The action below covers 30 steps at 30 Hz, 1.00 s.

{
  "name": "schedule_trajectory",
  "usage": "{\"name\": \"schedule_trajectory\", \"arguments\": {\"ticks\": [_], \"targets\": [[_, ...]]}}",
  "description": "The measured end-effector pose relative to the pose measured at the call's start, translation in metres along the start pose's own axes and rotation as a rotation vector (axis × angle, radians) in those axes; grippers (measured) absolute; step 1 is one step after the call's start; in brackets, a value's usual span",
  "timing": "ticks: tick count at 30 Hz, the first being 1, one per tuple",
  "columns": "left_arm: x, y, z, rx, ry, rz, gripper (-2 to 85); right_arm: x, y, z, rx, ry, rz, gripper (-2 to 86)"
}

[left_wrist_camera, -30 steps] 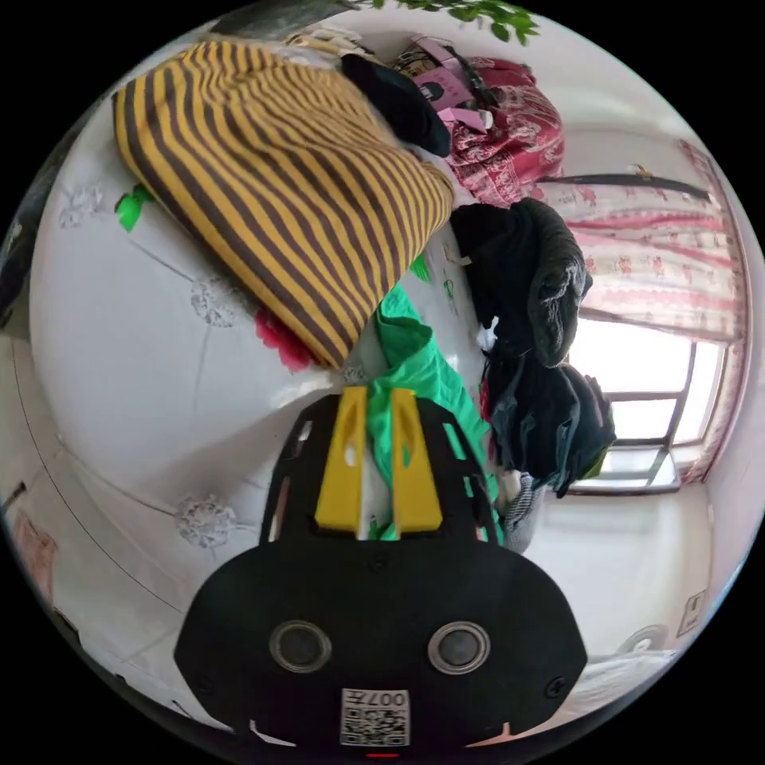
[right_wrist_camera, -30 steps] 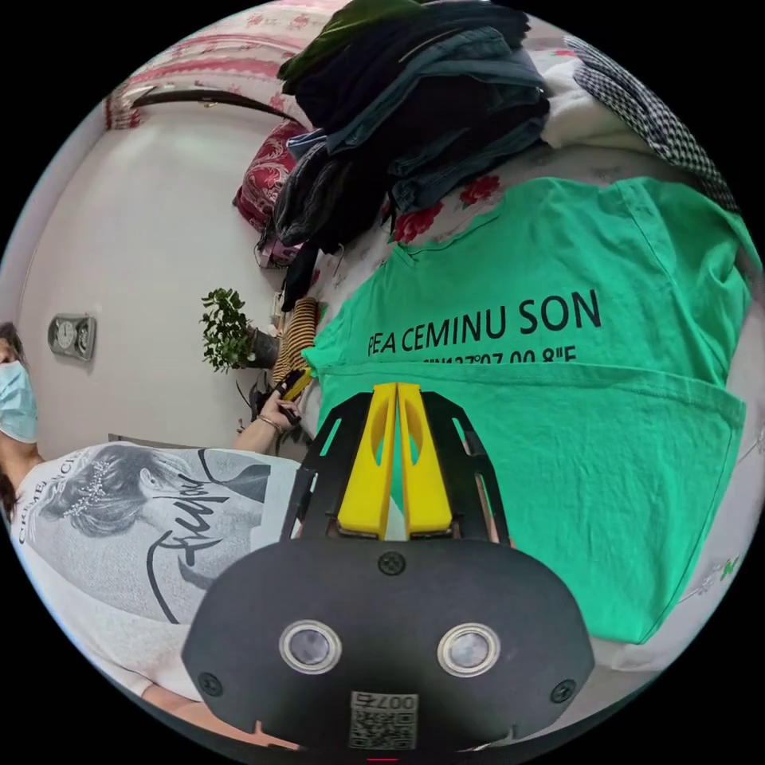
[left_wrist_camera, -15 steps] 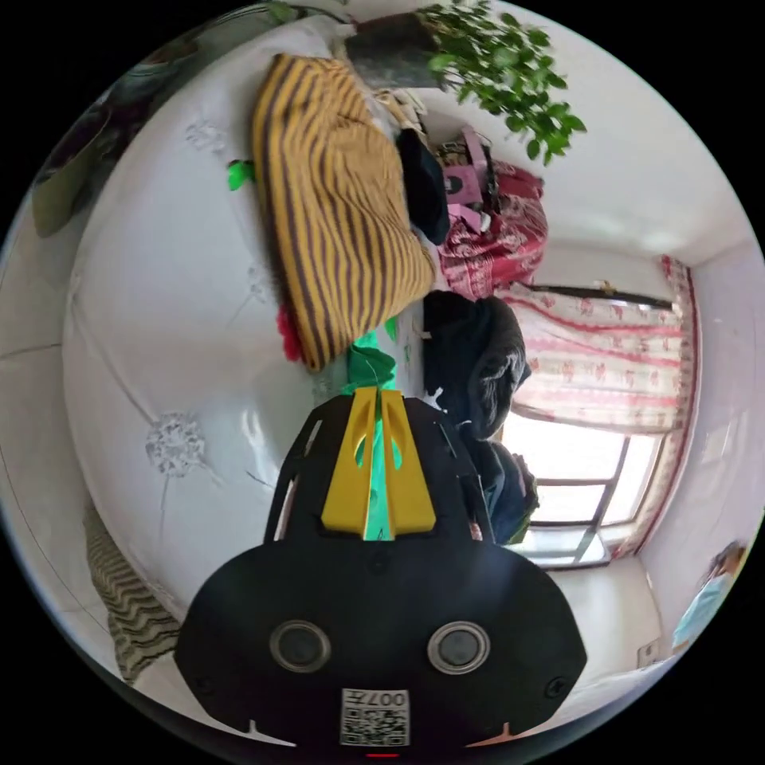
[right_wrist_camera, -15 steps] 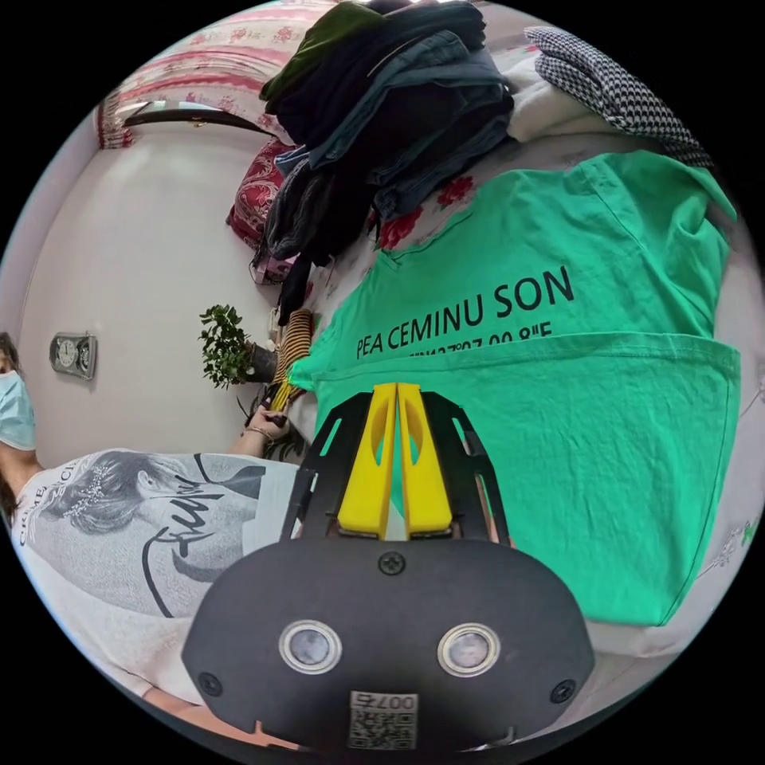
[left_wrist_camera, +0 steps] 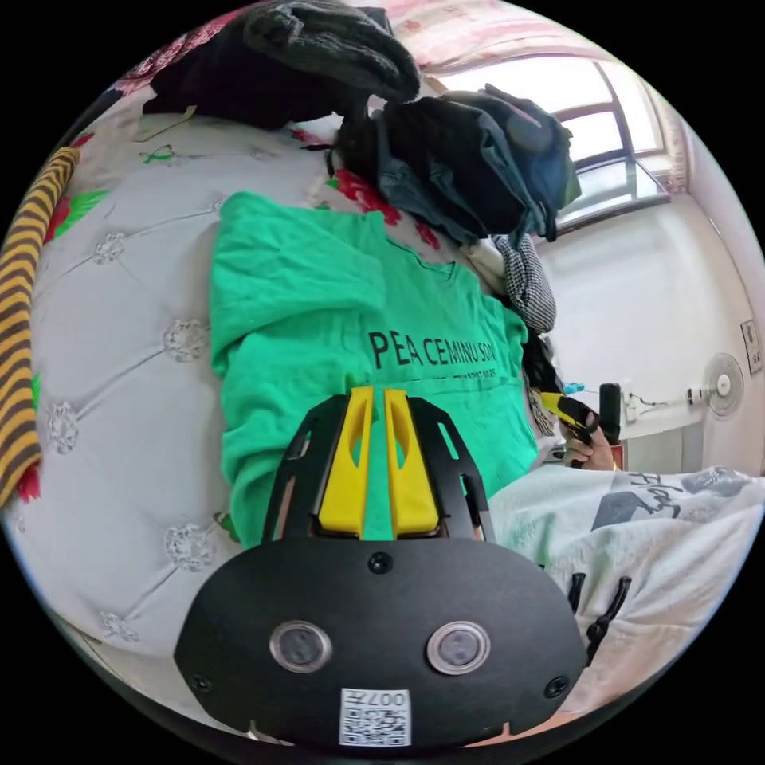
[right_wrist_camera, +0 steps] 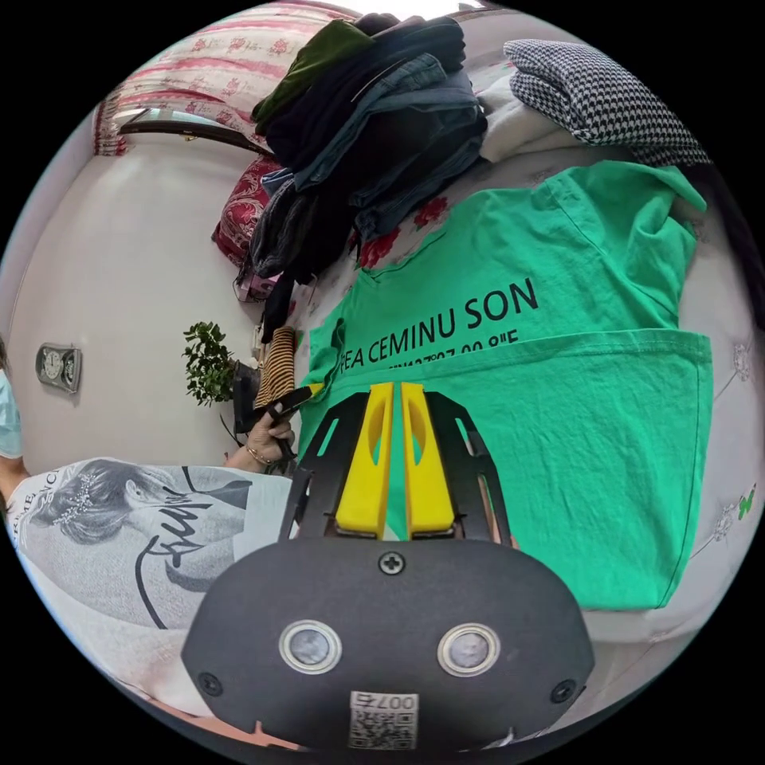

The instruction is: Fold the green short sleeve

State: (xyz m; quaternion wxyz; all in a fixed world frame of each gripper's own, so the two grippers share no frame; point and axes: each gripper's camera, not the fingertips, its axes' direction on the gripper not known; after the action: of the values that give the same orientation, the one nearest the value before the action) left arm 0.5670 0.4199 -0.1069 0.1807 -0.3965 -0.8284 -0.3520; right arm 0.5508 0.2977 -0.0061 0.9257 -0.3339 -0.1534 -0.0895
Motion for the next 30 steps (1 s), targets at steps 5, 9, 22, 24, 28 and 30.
{"name": "schedule_trajectory", "arguments": {"ticks": [5, 9, 22, 24, 28, 30], "targets": [[0.052, -0.011, 0.001, -0.131, 0.008, 0.209, -0.6, 0.011, -0.001, -0.008, 0.027, -0.015, 0.044, 0.4], [0.083, 0.003, -0.052, 0.075, -0.226, 0.196, 2.1, 0.002, -0.021, -0.005, 0.01, -0.01, -0.001, 1.4], [0.077, 0.004, -0.084, 0.061, -0.43, 0.014, 6.1, -0.168, -0.186, 0.185, -0.409, 0.121, -0.583, 4.2], [0.088, 0.005, -0.089, 0.06, -0.451, 0.042, 6.0, -0.192, -0.197, 0.216, -0.462, 0.145, -0.66, 4.6], [0.118, 0.005, -0.099, 0.064, -0.497, 0.137, 5.9, -0.227, -0.213, 0.282, -0.582, 0.148, -0.759, 4.4], [0.123, 0.003, -0.1, 0.044, -0.523, 0.137, 5.9, -0.232, -0.216, 0.31, -0.643, 0.148, -0.77, 3.5]]}}
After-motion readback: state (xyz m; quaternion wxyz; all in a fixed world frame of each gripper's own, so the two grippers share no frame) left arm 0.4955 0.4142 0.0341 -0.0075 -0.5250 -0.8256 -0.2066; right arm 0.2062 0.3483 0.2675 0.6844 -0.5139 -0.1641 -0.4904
